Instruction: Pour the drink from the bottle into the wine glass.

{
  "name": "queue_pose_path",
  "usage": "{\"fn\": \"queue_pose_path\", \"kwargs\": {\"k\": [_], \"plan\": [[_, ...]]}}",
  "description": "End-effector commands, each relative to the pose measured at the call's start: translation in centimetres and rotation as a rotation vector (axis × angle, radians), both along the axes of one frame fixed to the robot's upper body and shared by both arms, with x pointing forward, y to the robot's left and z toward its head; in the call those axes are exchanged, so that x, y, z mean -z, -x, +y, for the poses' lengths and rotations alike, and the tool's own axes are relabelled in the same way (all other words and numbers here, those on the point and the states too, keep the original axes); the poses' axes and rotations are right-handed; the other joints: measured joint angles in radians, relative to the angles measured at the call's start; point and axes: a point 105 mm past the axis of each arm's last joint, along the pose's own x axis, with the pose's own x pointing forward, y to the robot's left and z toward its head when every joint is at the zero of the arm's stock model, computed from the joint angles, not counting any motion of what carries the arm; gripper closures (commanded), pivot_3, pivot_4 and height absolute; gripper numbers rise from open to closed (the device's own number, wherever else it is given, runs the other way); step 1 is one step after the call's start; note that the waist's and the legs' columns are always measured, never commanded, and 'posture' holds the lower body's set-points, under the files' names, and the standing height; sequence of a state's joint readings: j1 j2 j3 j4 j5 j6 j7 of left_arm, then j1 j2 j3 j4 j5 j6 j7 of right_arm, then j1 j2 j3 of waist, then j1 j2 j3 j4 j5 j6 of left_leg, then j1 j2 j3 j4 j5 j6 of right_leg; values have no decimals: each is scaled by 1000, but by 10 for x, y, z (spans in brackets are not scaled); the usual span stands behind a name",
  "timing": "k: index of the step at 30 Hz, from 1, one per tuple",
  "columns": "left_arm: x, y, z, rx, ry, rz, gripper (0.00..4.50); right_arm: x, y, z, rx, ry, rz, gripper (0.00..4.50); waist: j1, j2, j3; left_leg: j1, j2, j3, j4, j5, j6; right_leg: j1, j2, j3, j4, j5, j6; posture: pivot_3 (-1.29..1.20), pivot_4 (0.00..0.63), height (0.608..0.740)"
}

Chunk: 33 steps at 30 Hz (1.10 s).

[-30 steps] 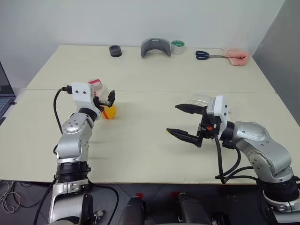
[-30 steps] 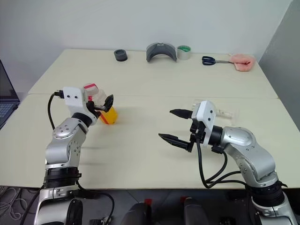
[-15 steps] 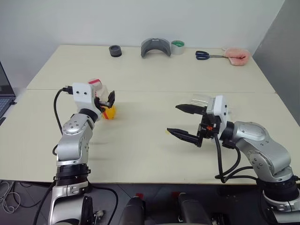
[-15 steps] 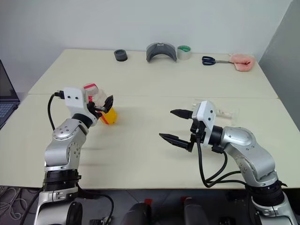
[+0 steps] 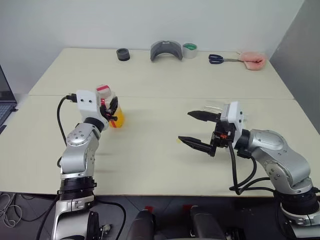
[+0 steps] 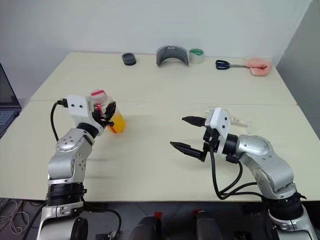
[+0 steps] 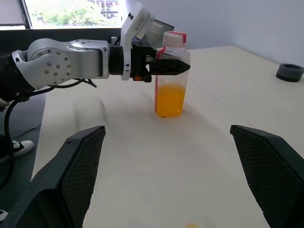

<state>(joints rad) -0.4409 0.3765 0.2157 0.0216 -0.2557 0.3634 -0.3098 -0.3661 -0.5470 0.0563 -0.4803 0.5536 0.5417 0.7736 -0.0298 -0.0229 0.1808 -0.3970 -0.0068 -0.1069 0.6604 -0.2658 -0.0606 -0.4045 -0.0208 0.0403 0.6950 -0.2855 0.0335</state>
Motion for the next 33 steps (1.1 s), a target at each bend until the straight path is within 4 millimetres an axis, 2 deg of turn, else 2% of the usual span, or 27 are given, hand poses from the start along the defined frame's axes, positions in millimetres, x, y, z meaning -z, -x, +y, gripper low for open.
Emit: {"fn": "queue_pose_path", "kwargs": {"k": [1,8,11,14,18,21,26,33], "plan": [[-17,6,-42,225,2,-52,2660,-18,6,-7,33,-27,-55,0,3,0,0,0,0,0,0,0,0,0,0,0,0,0,0,0,150,740],[-24,22,-113,661,-30,-13,2661,-33,4,-18,188,-40,-48,0,1,0,0,-2,-1,-1,0,0,0,0,0,-1,-1,0,0,0,150,740],[-25,35,-145,880,-78,-7,2661,-45,1,-11,243,-60,-71,0,-8,0,0,-1,0,0,0,0,0,0,1,0,0,0,0,0,150,740],[-28,41,-163,1024,-117,-19,2661,-51,-4,-3,271,-64,-88,0,-10,0,0,-1,0,0,0,0,0,-1,2,0,0,0,0,0,150,740],[-29,43,-178,1152,-162,-48,2661,-49,-14,2,320,-44,-93,0,-10,0,0,-1,0,0,0,0,0,-1,2,0,0,0,0,0,150,740],[-26,40,-182,1186,-180,-57,2661,-47,-16,3,333,-42,-93,0,-8,0,0,-1,-1,0,0,0,0,-1,1,0,0,0,0,0,150,740],[-18,36,-184,1209,-209,-63,2661,-45,-18,4,348,-52,-84,0,-10,0,0,-1,0,0,0,0,0,-1,1,0,-1,0,0,0,150,740],[-16,36,-183,1220,-228,-66,2661,-39,-22,10,344,-46,-56,0,-9,0,0,-1,-1,0,0,0,0,-1,1,0,0,0,0,0,150,740]]}}
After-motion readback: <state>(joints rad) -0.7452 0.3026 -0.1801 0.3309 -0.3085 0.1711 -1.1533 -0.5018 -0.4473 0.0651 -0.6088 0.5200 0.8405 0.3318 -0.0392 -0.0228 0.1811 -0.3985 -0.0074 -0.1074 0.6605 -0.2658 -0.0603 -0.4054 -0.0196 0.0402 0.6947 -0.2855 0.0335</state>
